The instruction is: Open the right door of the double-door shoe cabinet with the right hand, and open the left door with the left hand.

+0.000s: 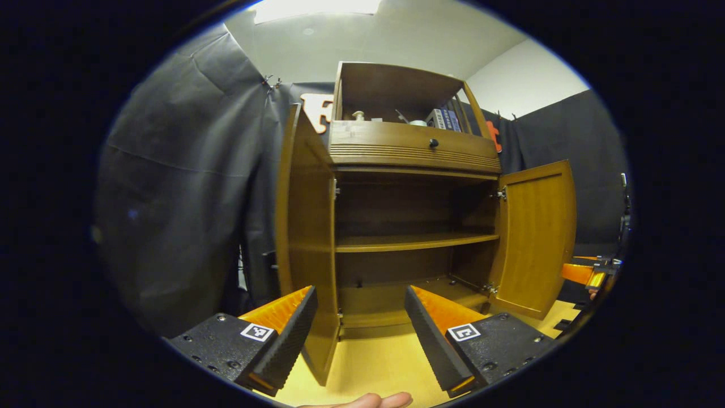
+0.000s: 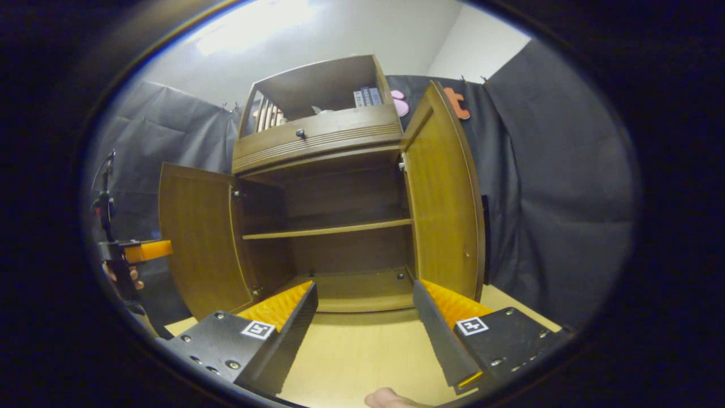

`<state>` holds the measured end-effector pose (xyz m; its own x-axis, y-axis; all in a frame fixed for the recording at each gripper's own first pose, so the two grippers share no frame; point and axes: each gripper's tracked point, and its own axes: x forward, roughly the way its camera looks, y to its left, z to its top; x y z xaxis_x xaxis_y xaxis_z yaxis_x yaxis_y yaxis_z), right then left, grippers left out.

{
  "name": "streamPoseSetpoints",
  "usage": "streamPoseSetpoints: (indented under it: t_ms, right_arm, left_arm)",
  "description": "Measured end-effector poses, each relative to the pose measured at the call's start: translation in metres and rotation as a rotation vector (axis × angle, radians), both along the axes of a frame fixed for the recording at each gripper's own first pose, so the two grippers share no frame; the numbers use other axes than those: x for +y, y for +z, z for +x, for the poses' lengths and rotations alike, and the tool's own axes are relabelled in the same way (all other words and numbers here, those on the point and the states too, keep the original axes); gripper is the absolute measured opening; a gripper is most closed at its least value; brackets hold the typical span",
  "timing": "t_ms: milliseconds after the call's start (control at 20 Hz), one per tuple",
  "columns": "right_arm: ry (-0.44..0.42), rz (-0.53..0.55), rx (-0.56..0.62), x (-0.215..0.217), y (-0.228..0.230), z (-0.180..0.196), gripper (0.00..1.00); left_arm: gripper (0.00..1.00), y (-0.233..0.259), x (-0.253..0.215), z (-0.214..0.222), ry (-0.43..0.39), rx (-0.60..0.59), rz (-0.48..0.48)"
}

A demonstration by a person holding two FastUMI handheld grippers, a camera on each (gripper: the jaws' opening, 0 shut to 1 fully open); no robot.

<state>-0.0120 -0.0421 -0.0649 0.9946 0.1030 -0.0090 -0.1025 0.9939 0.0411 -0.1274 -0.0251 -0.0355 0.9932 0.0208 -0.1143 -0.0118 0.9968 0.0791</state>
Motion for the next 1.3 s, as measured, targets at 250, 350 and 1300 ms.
streamPoseSetpoints:
  t_ms: [250, 350, 1300]
  right_arm:
    - [-0.02, -0.035, 0.009, 0.011, 0.0, 0.016, 1.0]
    - [-0.022, -0.045, 0.015, 0.013, 0.002, 0.024, 1.0]
    - [-0.126, -0.074, -0.04, 0.001, 0.039, 0.043, 1.0]
  left_arm:
    - [0.94, -0.008, -0.053, 0.019, -0.081, 0.006, 0.031]
    - [0.95, -0.012, -0.072, 0.026, -0.106, -0.006, 0.033]
    - [0.97, -0.031, -0.169, 0.1, -0.122, 0.006, 0.035]
